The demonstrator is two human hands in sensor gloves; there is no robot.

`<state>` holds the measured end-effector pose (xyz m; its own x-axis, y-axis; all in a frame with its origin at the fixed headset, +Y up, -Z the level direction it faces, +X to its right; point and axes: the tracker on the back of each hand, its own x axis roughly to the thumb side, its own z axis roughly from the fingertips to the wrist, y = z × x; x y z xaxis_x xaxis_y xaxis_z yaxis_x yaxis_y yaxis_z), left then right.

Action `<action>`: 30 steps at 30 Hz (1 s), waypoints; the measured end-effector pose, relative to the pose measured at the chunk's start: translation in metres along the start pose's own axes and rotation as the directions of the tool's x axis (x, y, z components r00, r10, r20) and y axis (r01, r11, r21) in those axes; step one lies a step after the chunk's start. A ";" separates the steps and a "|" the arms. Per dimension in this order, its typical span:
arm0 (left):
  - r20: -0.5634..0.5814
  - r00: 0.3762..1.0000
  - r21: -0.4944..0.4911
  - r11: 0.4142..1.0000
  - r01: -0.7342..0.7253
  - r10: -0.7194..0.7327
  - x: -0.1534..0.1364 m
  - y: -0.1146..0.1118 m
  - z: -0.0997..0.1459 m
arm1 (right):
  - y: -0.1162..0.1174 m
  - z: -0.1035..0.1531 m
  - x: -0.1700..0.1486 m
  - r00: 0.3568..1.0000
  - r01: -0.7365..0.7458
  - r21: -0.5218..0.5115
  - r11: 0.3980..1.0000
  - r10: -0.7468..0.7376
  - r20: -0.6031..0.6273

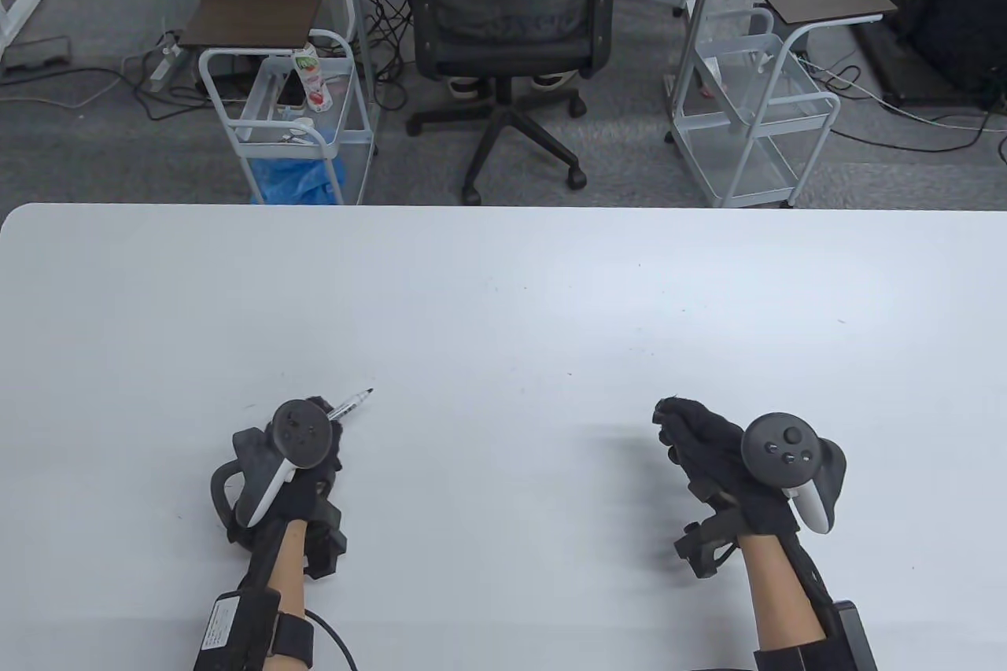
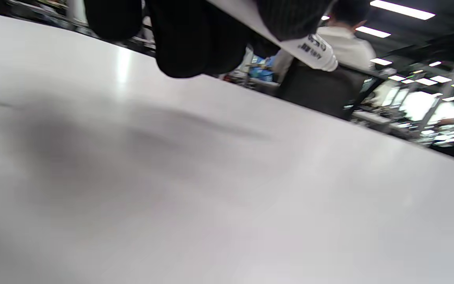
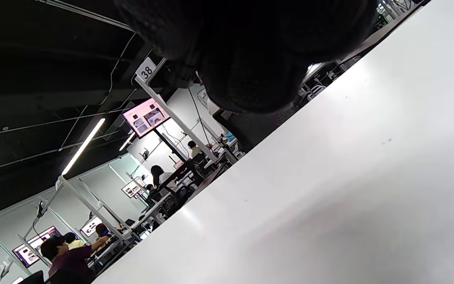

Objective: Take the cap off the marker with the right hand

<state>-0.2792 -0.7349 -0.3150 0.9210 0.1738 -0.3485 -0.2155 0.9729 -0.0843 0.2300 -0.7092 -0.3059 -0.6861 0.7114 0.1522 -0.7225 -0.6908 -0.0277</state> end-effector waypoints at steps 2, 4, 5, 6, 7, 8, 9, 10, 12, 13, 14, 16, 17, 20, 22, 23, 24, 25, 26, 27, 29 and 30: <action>-0.091 0.991 -0.008 0.995 0.096 -0.096 -0.015 -0.007 -0.006 | 0.001 0.000 0.000 1.000 0.004 0.005 1.000 -0.004 0.008; -0.152 0.971 -0.024 0.983 0.181 -0.183 -0.027 -0.014 -0.008 | 0.002 -0.001 0.001 1.000 0.003 0.007 1.000 -0.003 0.004; -0.174 0.960 -0.103 0.973 0.205 -0.221 -0.032 -0.018 -0.010 | 0.002 -0.001 0.001 1.000 -0.005 0.004 1.000 0.005 0.008; -0.184 0.958 -0.132 0.972 0.197 -0.219 -0.034 -0.019 -0.009 | 0.002 -0.001 0.001 1.000 -0.012 0.003 1.000 0.012 0.010; -0.179 0.961 -0.119 0.975 0.189 -0.209 -0.034 -0.019 -0.009 | 0.002 -0.001 0.001 1.000 -0.019 -0.003 1.000 0.019 0.006; -0.170 0.963 -0.114 0.975 0.191 -0.209 -0.033 -0.019 -0.009 | 0.002 -0.001 0.001 1.000 -0.028 -0.008 1.000 0.028 0.007; -0.173 0.961 -0.124 0.973 0.197 -0.216 -0.033 -0.020 -0.010 | 0.002 0.000 0.001 0.999 -0.032 -0.014 0.999 0.032 0.009; -0.171 0.962 -0.135 0.972 0.193 -0.215 -0.034 -0.021 -0.010 | 0.002 0.000 0.002 0.999 -0.034 -0.016 0.999 0.035 0.007; -0.171 0.963 -0.142 0.972 0.187 -0.210 -0.034 -0.021 -0.010 | 0.001 0.000 0.002 0.999 -0.044 -0.012 0.999 0.044 0.003; -0.171 0.963 -0.141 0.973 0.184 -0.207 -0.034 -0.021 -0.009 | 0.001 0.000 0.003 0.999 -0.046 -0.013 0.999 0.047 0.004; -0.167 0.964 -0.136 0.973 0.184 -0.206 -0.034 -0.021 -0.010 | 0.000 0.001 0.003 0.999 -0.050 -0.020 0.999 0.050 0.001; -0.155 0.967 -0.115 0.976 0.184 -0.201 -0.033 -0.020 -0.008 | 0.000 0.001 0.003 0.998 -0.055 -0.025 0.998 0.055 0.000; -0.132 0.975 -0.063 0.984 0.169 -0.176 -0.032 -0.017 -0.006 | -0.001 0.001 0.003 0.998 -0.065 -0.036 0.997 0.065 -0.016; -0.062 0.989 0.059 0.988 0.141 -0.137 -0.018 -0.001 -0.001 | -0.004 0.002 0.003 0.997 -0.070 -0.061 0.996 0.068 -0.023; 0.010 0.994 0.103 0.989 0.107 -0.109 0.000 0.016 0.007 | -0.006 0.002 0.003 0.998 -0.064 -0.072 0.995 0.062 -0.025; 0.056 0.994 0.127 0.988 0.090 -0.097 0.012 0.026 0.013 | -0.006 0.002 0.004 0.998 -0.059 -0.073 0.996 0.057 -0.026; 0.098 0.991 0.141 0.987 0.076 -0.090 0.023 0.035 0.019 | -0.007 0.002 0.004 0.998 -0.055 -0.075 0.996 0.053 -0.027; 0.161 0.983 0.150 0.987 0.061 -0.085 0.038 0.044 0.028 | -0.008 0.002 0.003 0.998 -0.052 -0.078 0.996 0.050 -0.025; 0.203 0.976 0.149 0.987 0.053 -0.083 0.048 0.050 0.035 | -0.008 0.002 0.003 0.999 -0.050 -0.082 0.995 0.048 -0.025; 0.263 0.962 0.151 0.988 0.042 -0.081 0.063 0.057 0.045 | -0.009 0.002 0.004 0.999 -0.050 -0.095 0.994 0.048 -0.021; 0.345 0.934 0.154 0.987 0.040 -0.091 0.086 0.066 0.061 | -0.011 0.003 0.004 0.999 -0.052 -0.123 0.991 0.050 -0.019; 0.384 0.918 0.150 0.988 0.043 -0.098 0.098 0.070 0.069 | -0.011 0.003 0.004 0.998 -0.053 -0.136 0.989 0.051 -0.022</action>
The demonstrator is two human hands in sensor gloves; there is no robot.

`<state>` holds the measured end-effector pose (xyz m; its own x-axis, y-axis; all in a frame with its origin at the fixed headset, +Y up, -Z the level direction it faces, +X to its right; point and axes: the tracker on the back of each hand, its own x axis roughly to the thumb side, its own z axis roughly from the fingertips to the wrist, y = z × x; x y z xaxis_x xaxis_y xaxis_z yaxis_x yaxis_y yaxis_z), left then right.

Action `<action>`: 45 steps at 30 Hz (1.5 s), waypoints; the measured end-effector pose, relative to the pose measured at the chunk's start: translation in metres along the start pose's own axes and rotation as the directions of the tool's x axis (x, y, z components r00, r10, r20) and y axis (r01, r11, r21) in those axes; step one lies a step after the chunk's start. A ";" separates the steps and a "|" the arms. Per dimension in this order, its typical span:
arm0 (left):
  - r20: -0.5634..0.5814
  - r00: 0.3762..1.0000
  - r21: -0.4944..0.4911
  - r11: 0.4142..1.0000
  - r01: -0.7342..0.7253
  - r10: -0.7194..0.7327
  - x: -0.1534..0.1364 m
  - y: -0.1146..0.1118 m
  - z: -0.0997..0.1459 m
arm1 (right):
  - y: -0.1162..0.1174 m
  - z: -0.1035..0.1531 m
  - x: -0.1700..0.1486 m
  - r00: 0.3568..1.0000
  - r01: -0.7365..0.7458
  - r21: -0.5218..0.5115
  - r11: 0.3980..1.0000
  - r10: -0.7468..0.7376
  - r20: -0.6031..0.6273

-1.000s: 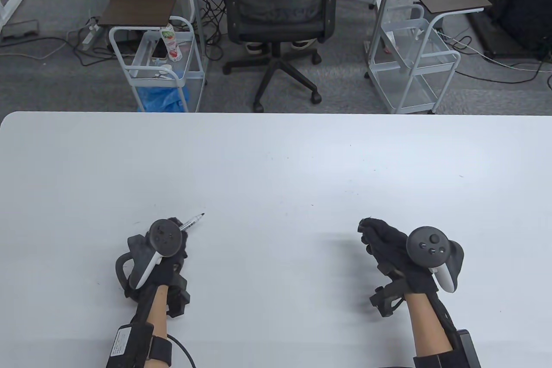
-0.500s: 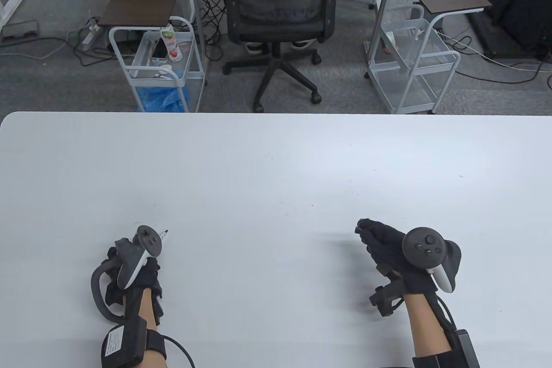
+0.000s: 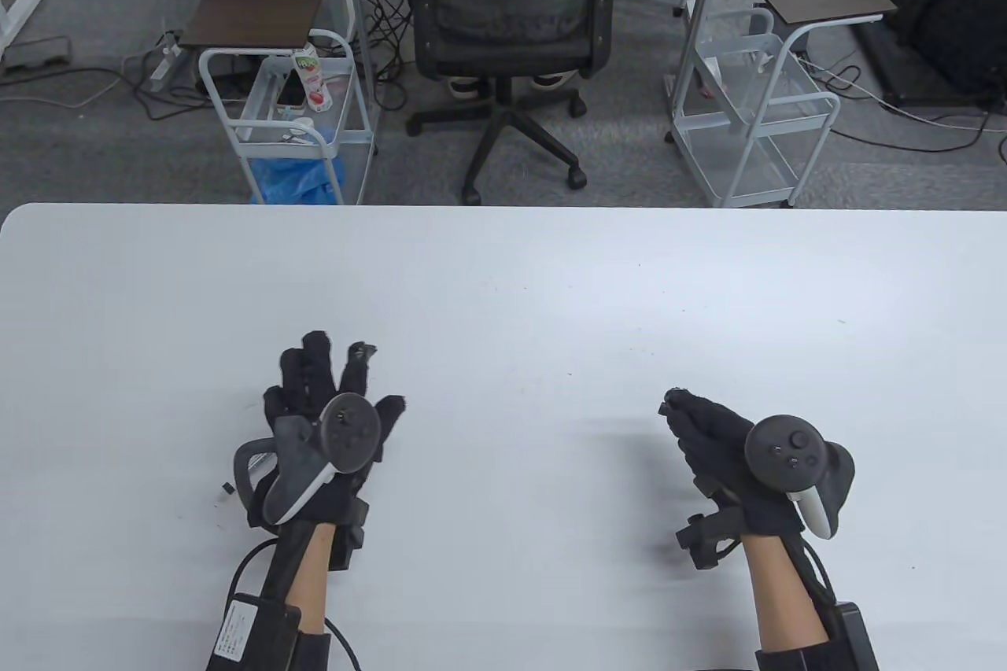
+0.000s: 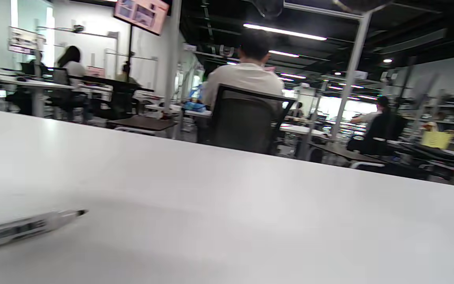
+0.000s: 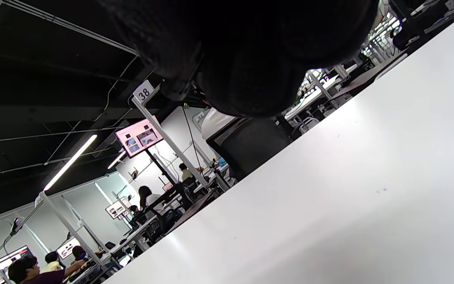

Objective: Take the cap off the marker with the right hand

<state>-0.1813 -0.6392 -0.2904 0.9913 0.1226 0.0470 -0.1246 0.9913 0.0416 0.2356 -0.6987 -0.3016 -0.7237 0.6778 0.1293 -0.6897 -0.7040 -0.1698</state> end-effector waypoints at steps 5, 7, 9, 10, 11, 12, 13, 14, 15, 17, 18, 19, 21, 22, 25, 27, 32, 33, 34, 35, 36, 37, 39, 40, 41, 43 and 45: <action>0.168 0.986 -0.024 1.000 0.010 -0.006 0.036 -0.015 0.007 | 0.002 0.001 0.000 0.999 -0.034 0.005 0.999 0.034 -0.015; 0.216 0.976 -0.052 0.998 0.021 -0.010 0.042 -0.036 0.010 | 0.004 0.000 0.000 0.999 -0.050 0.014 0.999 0.050 -0.019; 0.240 0.970 -0.098 0.994 0.056 -0.031 0.044 -0.058 0.011 | 0.006 0.000 0.000 0.997 -0.068 0.024 0.997 0.069 -0.022; 0.243 0.967 -0.153 0.982 0.110 -0.070 0.044 -0.066 0.011 | 0.008 -0.001 0.001 0.997 -0.073 0.031 0.997 0.074 -0.025; 0.243 0.964 -0.194 0.968 0.156 -0.106 0.042 -0.070 0.011 | 0.010 -0.002 0.001 0.997 -0.076 0.035 0.997 0.077 -0.028; 0.245 0.962 -0.189 0.967 0.169 -0.120 0.041 -0.073 0.012 | 0.010 -0.004 0.003 0.996 -0.080 0.037 0.996 0.080 -0.024; 0.249 0.962 -0.178 0.971 0.159 -0.112 0.040 -0.074 0.012 | 0.009 -0.005 0.004 0.996 -0.083 0.035 0.996 0.084 -0.022; 0.254 0.963 -0.173 0.975 0.140 -0.093 0.040 -0.075 0.012 | 0.006 -0.007 0.006 0.996 -0.087 0.016 0.996 0.087 -0.024; 0.253 0.963 -0.174 0.976 0.133 -0.087 0.040 -0.075 0.012 | 0.003 -0.009 0.008 0.996 -0.083 -0.006 0.997 0.083 -0.025; 0.256 0.963 -0.188 0.973 0.135 -0.085 0.040 -0.076 0.012 | -0.010 -0.019 0.012 0.996 -0.077 -0.053 0.996 0.074 -0.049; 0.257 0.963 -0.189 0.973 0.136 -0.084 0.041 -0.076 0.012 | -0.016 -0.023 0.013 0.994 -0.095 -0.048 0.994 0.092 -0.055; 0.258 0.962 -0.189 0.972 0.137 -0.085 0.041 -0.076 0.012 | -0.024 -0.028 0.014 0.992 -0.110 -0.043 0.993 0.108 -0.063; 0.259 0.962 -0.195 0.971 0.137 -0.084 0.041 -0.076 0.012 | -0.043 -0.039 0.014 0.982 -0.161 -0.085 0.983 0.151 -0.113; 0.262 0.962 -0.199 0.971 0.133 -0.078 0.041 -0.077 0.012 | -0.052 -0.044 0.011 0.973 -0.199 -0.107 0.974 0.183 -0.143; 0.258 0.962 -0.206 0.968 0.143 -0.087 0.041 -0.078 0.011 | -0.066 -0.059 -0.011 0.912 -0.324 -0.084 0.942 0.287 -0.293; 0.250 0.964 -0.212 0.966 0.147 -0.092 0.039 -0.078 0.010 | -0.064 -0.063 -0.028 0.872 -0.389 -0.044 0.920 0.352 -0.342; 0.234 0.970 -0.229 0.966 0.123 -0.068 0.033 -0.080 0.009 | -0.048 -0.066 -0.073 0.711 -0.555 0.078 0.828 0.521 -0.472; 0.234 0.970 -0.236 0.964 0.122 -0.066 0.033 -0.080 0.008 | -0.046 -0.066 -0.077 0.686 -0.576 0.099 0.811 0.546 -0.480; 0.233 0.970 -0.239 0.964 0.121 -0.064 0.033 -0.081 0.008 | -0.042 -0.065 -0.084 0.635 -0.617 0.138 0.775 0.593 -0.495; 0.232 0.971 -0.240 0.963 0.121 -0.064 0.033 -0.081 0.008 | -0.038 -0.065 -0.089 0.600 -0.641 0.166 0.750 0.624 -0.500; 0.232 0.971 -0.241 0.963 0.121 -0.064 0.033 -0.081 0.008 | -0.034 -0.065 -0.094 0.571 -0.653 0.201 0.730 0.650 -0.501; 0.231 0.971 -0.241 0.963 0.120 -0.063 0.033 -0.081 0.008 | -0.031 -0.064 -0.098 0.561 -0.643 0.229 0.731 0.654 -0.508; 0.230 0.972 -0.241 0.964 0.113 -0.056 0.032 -0.080 0.008 | -0.023 -0.063 -0.104 0.557 -0.599 0.273 0.753 0.637 -0.533; 0.228 0.972 -0.237 0.965 0.107 -0.052 0.031 -0.079 0.008 | -0.020 -0.062 -0.104 0.552 -0.612 0.272 0.743 0.647 -0.526; 0.225 0.973 -0.235 0.966 0.107 -0.053 0.031 -0.079 0.008 | -0.017 -0.062 -0.103 0.537 -0.671 0.236 0.703 0.681 -0.498; 0.218 0.974 -0.240 0.963 0.120 -0.067 0.030 -0.080 0.007 | -0.012 -0.063 -0.100 0.485 -0.723 0.263 0.639 0.740 -0.466; 0.217 0.974 -0.250 0.961 0.122 -0.067 0.029 -0.081 0.006 | -0.008 -0.065 -0.096 0.453 -0.742 0.291 0.605 0.771 -0.448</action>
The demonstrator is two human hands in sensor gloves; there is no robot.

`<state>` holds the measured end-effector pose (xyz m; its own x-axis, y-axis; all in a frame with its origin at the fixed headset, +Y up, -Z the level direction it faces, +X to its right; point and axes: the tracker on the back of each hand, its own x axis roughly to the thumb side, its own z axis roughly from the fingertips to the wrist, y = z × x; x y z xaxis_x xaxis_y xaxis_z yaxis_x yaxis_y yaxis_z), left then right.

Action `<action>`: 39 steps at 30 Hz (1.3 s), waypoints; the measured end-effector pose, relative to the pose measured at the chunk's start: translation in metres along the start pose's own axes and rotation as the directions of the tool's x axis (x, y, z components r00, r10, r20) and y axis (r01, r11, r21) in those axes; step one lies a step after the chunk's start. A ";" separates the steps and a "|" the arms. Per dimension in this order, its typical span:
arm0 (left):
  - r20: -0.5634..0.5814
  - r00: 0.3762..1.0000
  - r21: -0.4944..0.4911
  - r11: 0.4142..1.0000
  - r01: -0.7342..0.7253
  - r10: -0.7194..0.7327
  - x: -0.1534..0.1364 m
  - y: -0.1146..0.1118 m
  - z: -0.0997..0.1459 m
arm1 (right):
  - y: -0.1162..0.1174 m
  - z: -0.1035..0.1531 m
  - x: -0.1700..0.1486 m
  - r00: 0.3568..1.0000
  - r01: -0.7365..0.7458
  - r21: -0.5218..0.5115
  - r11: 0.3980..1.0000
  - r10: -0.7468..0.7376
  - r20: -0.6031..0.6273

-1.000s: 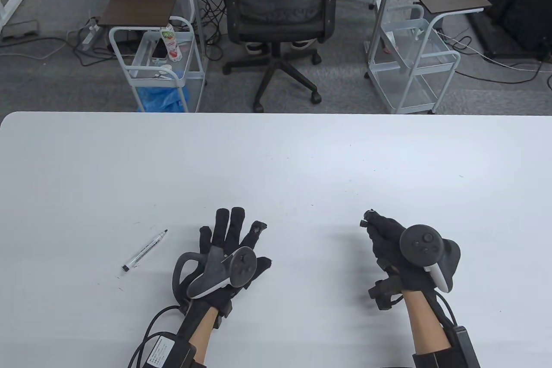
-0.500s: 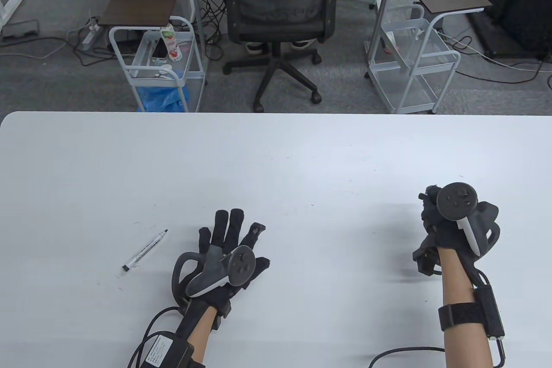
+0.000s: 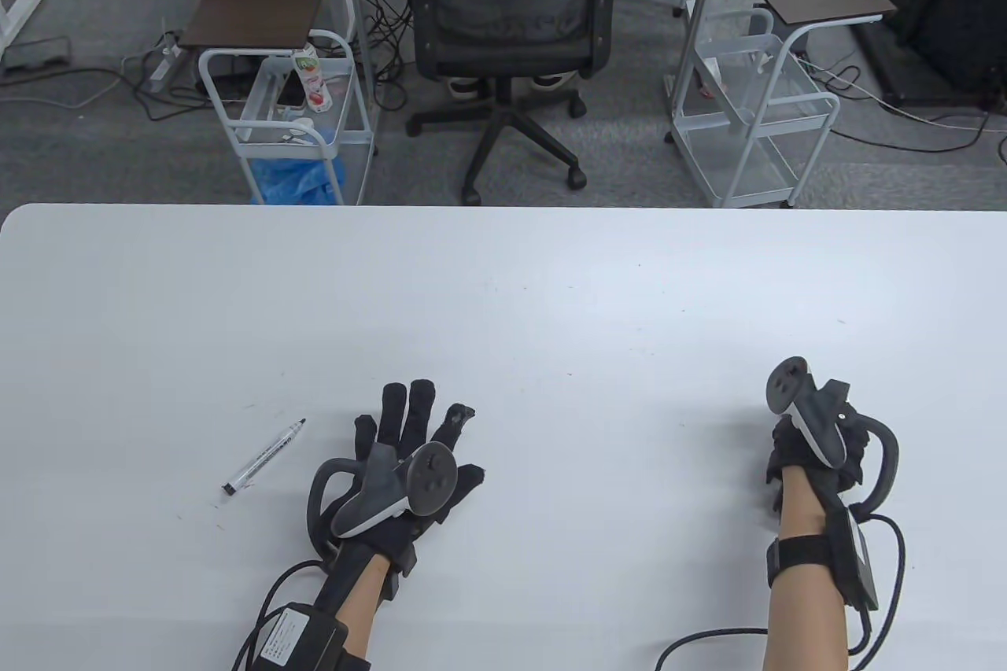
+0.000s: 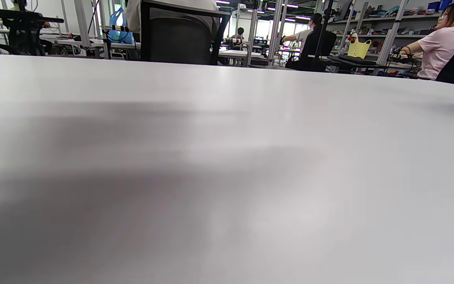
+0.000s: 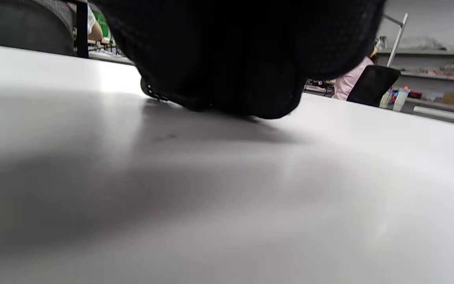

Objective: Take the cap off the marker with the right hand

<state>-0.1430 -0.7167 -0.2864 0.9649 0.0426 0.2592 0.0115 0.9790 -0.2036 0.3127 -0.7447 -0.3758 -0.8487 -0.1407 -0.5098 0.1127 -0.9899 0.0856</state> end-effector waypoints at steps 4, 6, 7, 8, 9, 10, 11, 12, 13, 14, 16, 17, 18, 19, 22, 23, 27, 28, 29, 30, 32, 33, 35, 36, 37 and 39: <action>0.002 1.000 -0.008 1.000 -0.011 0.011 -0.002 -0.001 0.000 | -0.003 0.001 0.004 1.000 -0.025 0.043 0.999 0.025 0.013; 0.002 1.000 -0.006 1.000 -0.021 0.021 -0.004 -0.001 0.000 | -0.014 0.003 0.002 1.000 -0.019 0.073 0.997 0.019 0.011; 0.000 1.000 -0.009 1.000 -0.024 0.024 -0.005 -0.001 0.000 | -0.022 0.004 0.001 1.000 -0.006 0.057 0.998 0.005 0.015; 0.000 1.000 -0.009 1.000 -0.025 0.025 -0.006 -0.001 0.000 | -0.035 0.005 -0.002 0.999 0.022 0.031 0.999 -0.023 0.032; -0.002 1.000 -0.010 1.000 -0.022 0.022 -0.006 -0.002 -0.001 | -0.046 0.007 -0.003 0.998 0.053 0.013 0.999 -0.053 0.045; -0.003 1.000 -0.012 1.000 -0.019 0.018 -0.006 -0.002 -0.001 | -0.058 0.010 -0.004 0.994 0.090 -0.003 0.996 -0.089 0.061; -0.004 1.000 -0.012 1.000 -0.015 0.015 -0.006 -0.002 -0.001 | -0.072 0.014 -0.006 0.987 0.139 -0.021 0.990 -0.136 0.088; -0.005 1.000 -0.011 1.000 -0.012 0.012 -0.005 -0.002 -0.001 | -0.082 0.018 -0.006 0.979 0.175 -0.033 0.984 -0.170 0.113; -0.016 1.000 -0.007 1.000 0.001 -0.001 -0.005 -0.001 0.000 | -0.099 0.027 -0.006 0.959 0.238 -0.060 0.969 -0.225 0.169; -0.028 1.000 0.001 1.000 0.012 -0.012 -0.005 -0.001 0.000 | -0.107 0.033 -0.005 0.948 0.267 -0.081 0.960 -0.246 0.203; -0.043 0.998 0.024 0.999 0.041 -0.040 -0.005 -0.001 0.001 | -0.127 0.052 -0.002 0.901 0.326 -0.126 0.937 -0.268 0.340; -0.042 0.998 0.023 0.999 0.043 -0.042 -0.005 0.000 0.002 | -0.133 0.061 -0.001 0.877 0.344 -0.144 0.928 -0.263 0.402; -0.042 0.998 0.023 0.999 0.042 -0.041 -0.004 0.000 0.002 | -0.141 0.073 0.001 0.836 0.367 -0.157 0.917 -0.251 0.488; -0.040 0.999 0.030 0.999 0.037 -0.035 -0.004 0.000 0.002 | -0.148 0.088 0.003 0.797 0.396 -0.165 0.903 -0.248 0.551; -0.038 0.999 0.039 0.999 0.032 -0.030 -0.004 0.002 0.003 | -0.156 0.121 0.006 0.713 0.459 -0.211 0.863 -0.216 0.667; -0.037 0.999 0.044 0.998 0.033 -0.031 -0.003 0.002 0.004 | -0.156 0.130 0.007 0.691 0.477 -0.228 0.849 -0.203 0.693; -0.031 0.999 0.049 0.998 0.041 -0.040 -0.002 0.003 0.005 | -0.141 0.157 0.016 0.647 0.468 -0.276 0.839 -0.113 0.754; -0.024 0.999 0.054 0.998 0.033 -0.031 -0.001 0.004 0.006 | -0.130 0.161 0.019 0.651 0.445 -0.275 0.852 -0.098 0.753; -0.020 0.999 0.056 0.998 0.029 -0.028 0.000 0.004 0.006 | -0.123 0.162 0.021 0.651 0.435 -0.265 0.860 -0.098 0.753; -0.016 1.000 0.057 0.998 0.026 -0.025 0.001 0.005 0.007 | -0.117 0.162 0.023 0.649 0.428 -0.254 0.867 -0.099 0.754; -0.008 1.000 0.065 0.998 0.027 -0.026 0.005 0.006 0.009 | -0.086 0.159 0.034 0.624 0.373 -0.163 0.914 -0.116 0.773; -0.013 0.999 0.070 0.997 0.037 -0.036 0.007 0.006 0.010 | -0.074 0.159 0.039 0.615 0.343 -0.137 0.929 -0.112 0.780; -0.007 0.999 0.077 0.996 0.053 -0.053 0.010 0.006 0.012 | -0.048 0.156 0.047 0.612 0.256 -0.115 0.960 -0.069 0.788; 0.001 0.999 0.083 0.995 0.048 -0.048 0.012 0.006 0.013 | -0.040 0.152 0.053 0.613 0.182 -0.084 0.980 -0.046 0.789; 0.010 0.999 0.079 0.996 0.039 -0.040 0.014 0.006 0.013 | -0.033 0.148 0.054 0.629 0.077 -0.019 0.997 -0.034 0.777; 0.019 0.999 0.072 0.997 0.035 -0.036 0.016 0.006 0.014 | -0.031 0.145 0.053 0.640 0.106 0.004 0.994 -0.071 0.765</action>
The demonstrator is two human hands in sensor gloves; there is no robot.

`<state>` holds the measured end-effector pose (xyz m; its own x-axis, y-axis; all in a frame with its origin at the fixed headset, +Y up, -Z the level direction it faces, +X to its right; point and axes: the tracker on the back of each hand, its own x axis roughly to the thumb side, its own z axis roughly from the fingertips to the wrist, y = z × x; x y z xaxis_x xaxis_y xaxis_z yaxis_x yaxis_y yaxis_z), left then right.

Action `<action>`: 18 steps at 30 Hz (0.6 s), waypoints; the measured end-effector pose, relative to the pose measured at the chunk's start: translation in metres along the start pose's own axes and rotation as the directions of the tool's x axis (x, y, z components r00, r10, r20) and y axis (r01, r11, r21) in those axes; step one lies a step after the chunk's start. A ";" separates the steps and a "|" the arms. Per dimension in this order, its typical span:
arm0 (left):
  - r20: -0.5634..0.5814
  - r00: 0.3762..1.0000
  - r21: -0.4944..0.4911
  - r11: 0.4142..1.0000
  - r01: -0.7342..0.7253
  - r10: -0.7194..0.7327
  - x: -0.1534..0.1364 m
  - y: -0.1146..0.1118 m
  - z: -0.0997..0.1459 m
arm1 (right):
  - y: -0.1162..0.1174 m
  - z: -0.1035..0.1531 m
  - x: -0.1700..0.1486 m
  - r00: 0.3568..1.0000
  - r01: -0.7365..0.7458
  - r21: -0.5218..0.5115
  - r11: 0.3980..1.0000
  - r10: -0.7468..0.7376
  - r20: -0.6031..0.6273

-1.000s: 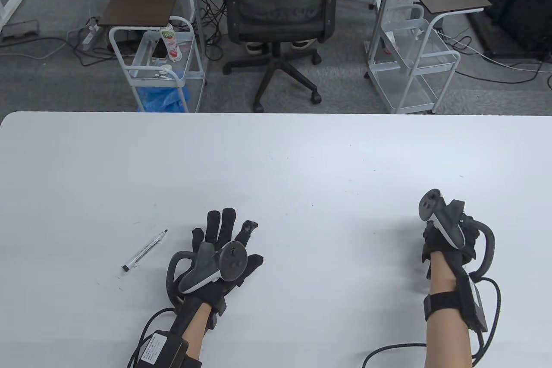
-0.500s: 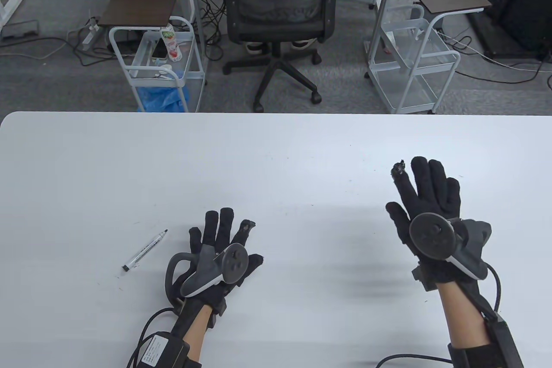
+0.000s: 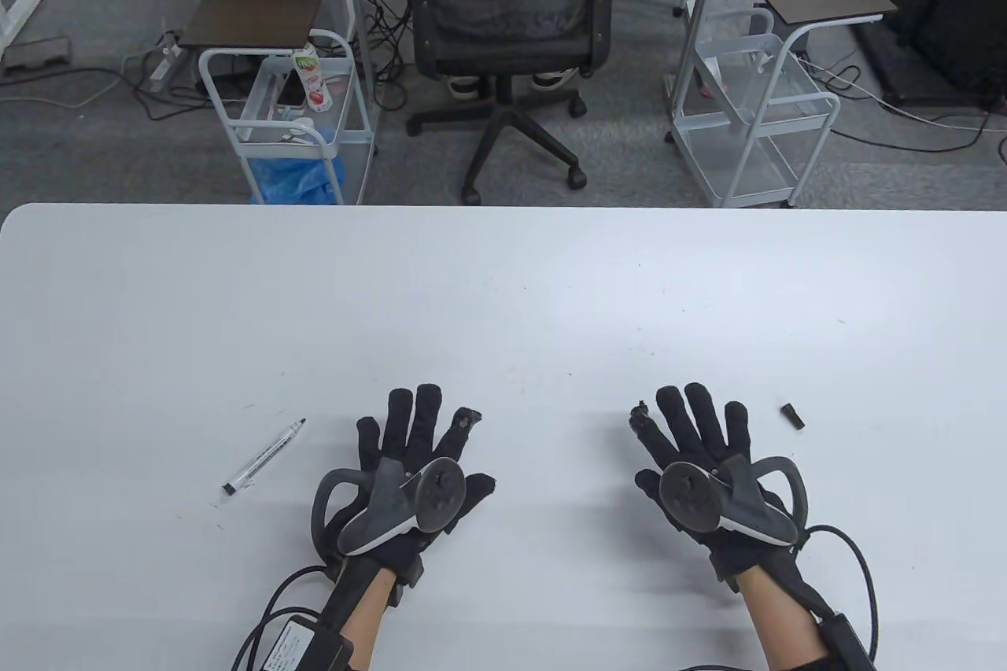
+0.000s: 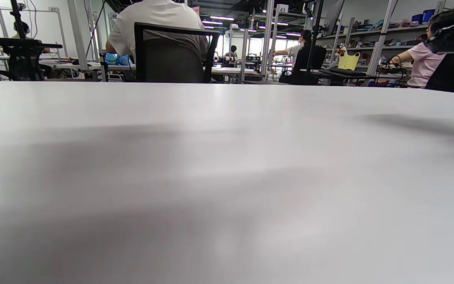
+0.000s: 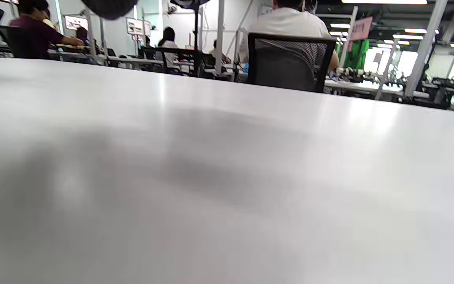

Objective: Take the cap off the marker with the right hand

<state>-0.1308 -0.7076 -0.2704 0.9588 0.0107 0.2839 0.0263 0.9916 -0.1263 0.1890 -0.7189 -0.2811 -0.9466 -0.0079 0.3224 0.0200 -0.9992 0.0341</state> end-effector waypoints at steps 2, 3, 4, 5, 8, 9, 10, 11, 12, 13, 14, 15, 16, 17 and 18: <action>0.008 1.000 -0.001 1.000 0.001 -0.001 0.002 0.000 0.000 | -0.001 0.000 -0.001 0.997 0.071 -0.073 0.995 -0.070 0.021; 0.011 1.000 -0.001 1.000 0.001 -0.001 0.002 0.000 0.000 | -0.002 0.000 -0.001 0.996 0.089 -0.082 0.993 -0.087 0.023; 0.014 1.000 -0.002 1.000 -0.003 0.003 0.003 0.000 0.000 | -0.004 0.000 -0.002 0.995 0.100 -0.074 0.992 -0.100 0.013; 0.014 1.000 -0.005 1.000 -0.006 0.006 0.003 0.000 0.000 | -0.004 0.000 -0.003 0.995 0.101 -0.062 0.993 -0.101 0.005; 0.015 1.000 -0.006 1.000 0.000 0.001 0.003 0.000 0.000 | -0.002 0.000 -0.006 0.995 0.095 -0.047 0.994 -0.096 -0.009; 0.014 1.000 -0.006 1.000 0.003 -0.003 0.003 0.000 0.001 | 0.000 0.001 -0.008 0.994 0.103 -0.037 0.994 -0.104 -0.021; 0.012 1.000 -0.007 1.000 0.004 -0.003 0.003 0.000 0.001 | 0.000 0.001 -0.008 0.994 0.103 -0.030 0.994 -0.103 -0.025; 0.010 1.000 -0.008 1.000 0.002 -0.002 0.003 0.000 0.001 | 0.001 0.002 -0.009 0.995 0.099 -0.026 0.995 -0.100 -0.029; 0.005 1.000 -0.009 1.000 -0.002 0.002 0.003 0.000 0.001 | 0.001 0.002 -0.010 0.994 0.100 -0.025 0.995 -0.100 -0.034; 0.004 1.000 -0.008 1.000 -0.005 0.005 0.002 0.000 0.001 | 0.001 0.002 -0.011 0.994 0.104 -0.023 0.994 -0.105 -0.037; 0.003 1.000 -0.009 1.000 -0.008 0.008 0.002 0.000 0.001 | 0.001 0.002 -0.011 0.993 0.107 -0.021 0.994 -0.108 -0.038; 0.002 1.000 -0.009 1.000 -0.010 0.011 0.001 0.000 0.001 | 0.001 0.002 -0.010 0.993 0.108 -0.018 0.994 -0.108 -0.038; 0.002 1.000 -0.009 1.000 -0.012 0.012 0.001 0.000 0.001 | 0.002 0.001 -0.010 0.994 0.107 -0.017 0.994 -0.107 -0.038; 0.002 1.000 -0.009 1.000 -0.013 0.013 0.000 -0.001 0.001 | 0.003 0.001 -0.010 0.994 0.102 -0.018 0.995 -0.103 -0.039; 0.002 1.000 -0.010 1.000 -0.014 0.014 0.000 -0.001 0.001 | 0.003 0.001 -0.010 0.994 0.101 -0.018 0.995 -0.101 -0.039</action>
<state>-0.1310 -0.7083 -0.2696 0.9586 0.0253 0.2837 0.0153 0.9900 -0.1400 0.1986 -0.7215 -0.2830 -0.9554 0.0917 0.2806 -0.0811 -0.9955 0.0492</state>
